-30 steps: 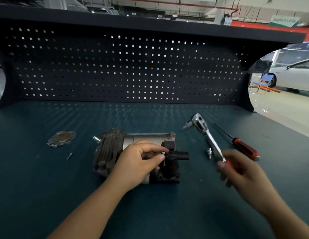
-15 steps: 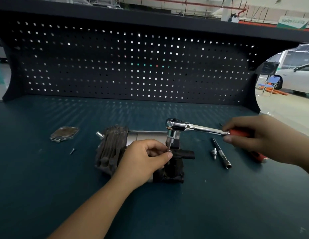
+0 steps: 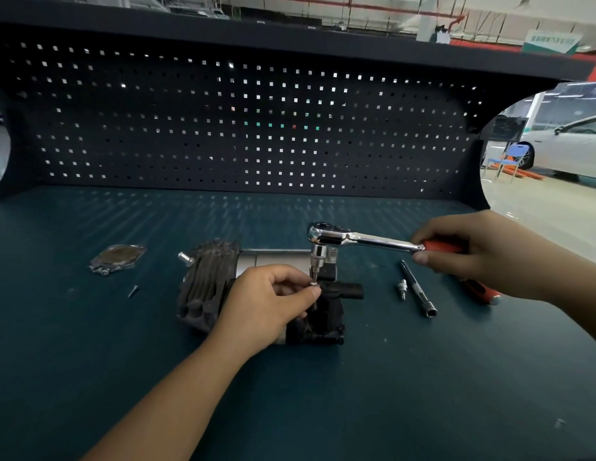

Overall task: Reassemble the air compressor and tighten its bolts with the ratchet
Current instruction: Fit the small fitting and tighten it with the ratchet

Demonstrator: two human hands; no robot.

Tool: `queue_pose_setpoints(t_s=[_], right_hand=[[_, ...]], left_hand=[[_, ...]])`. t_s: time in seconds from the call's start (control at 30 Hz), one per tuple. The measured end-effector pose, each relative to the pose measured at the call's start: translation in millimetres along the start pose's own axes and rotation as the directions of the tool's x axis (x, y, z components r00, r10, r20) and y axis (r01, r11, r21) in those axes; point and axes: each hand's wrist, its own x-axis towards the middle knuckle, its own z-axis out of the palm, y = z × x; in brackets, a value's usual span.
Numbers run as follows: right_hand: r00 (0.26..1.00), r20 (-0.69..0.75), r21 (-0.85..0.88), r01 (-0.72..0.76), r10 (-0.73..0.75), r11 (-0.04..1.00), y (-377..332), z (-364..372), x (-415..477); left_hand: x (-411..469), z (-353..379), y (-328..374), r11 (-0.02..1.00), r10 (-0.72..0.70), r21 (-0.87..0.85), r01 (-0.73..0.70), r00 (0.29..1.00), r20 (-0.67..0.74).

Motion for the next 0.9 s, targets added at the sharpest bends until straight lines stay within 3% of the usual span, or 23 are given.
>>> queue_pose_setpoints(t_s=[0.43, 0.7, 0.9], right_hand=[[0.996, 0.070, -0.033, -0.056, 0.058, 0.998, 0, -7, 1], [0.994, 0.109, -0.092, 0.005, 0.005, 0.996, -18, -13, 3], [0.988, 0.146, -0.053, -0.046, 0.054, 0.998, -23, -14, -1]], left_hand=[[0, 1, -2, 1.000, 0.018, -0.007, -0.018, 1.000, -0.006], [-1, 1, 2, 0.999, 0.038, -0.006, -0.038, 0.999, 0.009], [10, -1, 14, 0.971, 0.124, -0.218, -0.094, 0.984, 0.128]])
